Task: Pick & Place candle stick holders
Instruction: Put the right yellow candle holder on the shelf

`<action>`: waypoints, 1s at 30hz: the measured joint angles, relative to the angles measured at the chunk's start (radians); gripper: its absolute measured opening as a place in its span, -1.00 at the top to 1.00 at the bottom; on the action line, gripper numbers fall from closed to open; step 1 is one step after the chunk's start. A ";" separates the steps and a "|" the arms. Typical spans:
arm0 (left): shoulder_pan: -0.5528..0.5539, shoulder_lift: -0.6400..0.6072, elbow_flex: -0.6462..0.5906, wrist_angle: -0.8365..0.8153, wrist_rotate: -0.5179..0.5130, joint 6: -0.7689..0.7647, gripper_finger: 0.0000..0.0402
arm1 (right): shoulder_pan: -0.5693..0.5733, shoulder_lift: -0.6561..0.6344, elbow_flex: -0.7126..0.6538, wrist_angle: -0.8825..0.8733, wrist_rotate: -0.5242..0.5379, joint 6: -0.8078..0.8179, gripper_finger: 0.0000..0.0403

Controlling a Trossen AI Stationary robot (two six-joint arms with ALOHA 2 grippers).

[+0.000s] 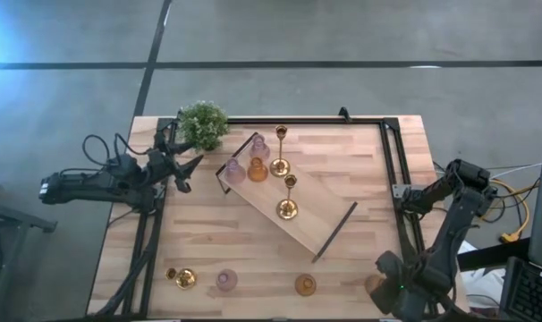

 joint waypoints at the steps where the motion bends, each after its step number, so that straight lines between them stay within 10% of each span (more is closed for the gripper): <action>1: 0.000 0.000 0.000 0.000 0.000 0.000 -0.09 | 0.000 0.000 -0.006 0.000 0.000 -0.006 0.50; 30: 0.000 0.001 0.000 -0.001 0.001 0.000 -0.09 | 0.000 -0.010 -0.103 0.081 0.044 0.032 0.61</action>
